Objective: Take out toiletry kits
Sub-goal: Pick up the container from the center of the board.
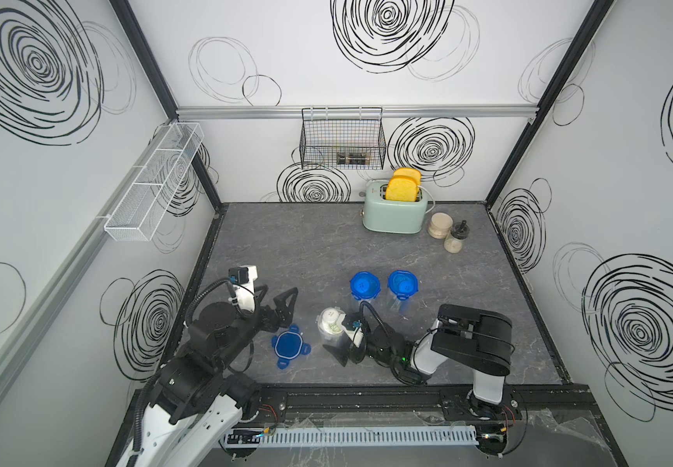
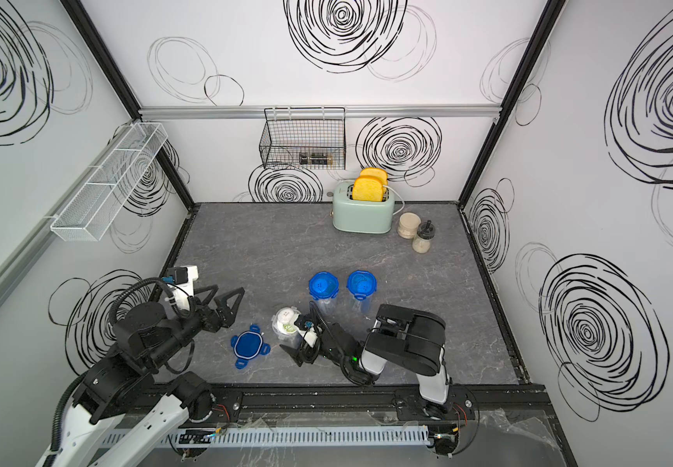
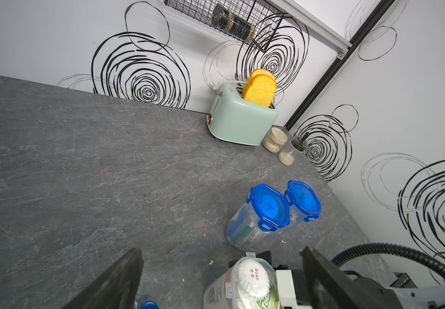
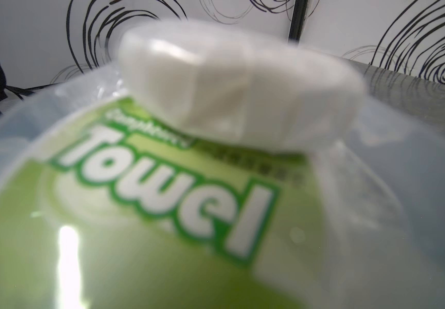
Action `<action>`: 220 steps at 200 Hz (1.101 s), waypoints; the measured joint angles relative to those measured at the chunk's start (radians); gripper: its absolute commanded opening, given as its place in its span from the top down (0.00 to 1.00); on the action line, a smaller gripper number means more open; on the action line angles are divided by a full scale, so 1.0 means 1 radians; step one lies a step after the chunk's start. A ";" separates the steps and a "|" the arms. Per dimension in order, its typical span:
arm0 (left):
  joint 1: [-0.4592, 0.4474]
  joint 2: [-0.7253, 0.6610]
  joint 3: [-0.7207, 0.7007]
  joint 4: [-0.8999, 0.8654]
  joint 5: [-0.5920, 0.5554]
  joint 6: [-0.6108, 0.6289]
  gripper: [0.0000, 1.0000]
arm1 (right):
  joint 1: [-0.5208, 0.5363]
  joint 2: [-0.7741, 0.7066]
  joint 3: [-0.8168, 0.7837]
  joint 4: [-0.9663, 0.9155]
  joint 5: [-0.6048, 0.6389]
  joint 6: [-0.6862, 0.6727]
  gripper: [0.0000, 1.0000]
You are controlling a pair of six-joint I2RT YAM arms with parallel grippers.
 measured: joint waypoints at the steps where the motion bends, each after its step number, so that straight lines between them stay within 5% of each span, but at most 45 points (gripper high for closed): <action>1: 0.000 0.000 0.000 0.000 0.000 0.000 0.04 | 0.000 0.001 0.001 0.001 0.000 -0.001 0.00; 60: 0.000 -0.010 -0.002 0.002 0.000 0.000 0.03 | 0.000 0.060 0.011 0.075 0.011 -0.002 0.10; 121: 0.000 -0.010 -0.002 0.007 0.000 0.001 0.03 | 0.007 0.075 0.001 0.133 0.014 -0.001 0.08; 220: 0.001 -0.010 -0.011 0.007 -0.001 0.001 0.01 | 0.019 0.072 -0.017 0.168 0.011 -0.030 0.38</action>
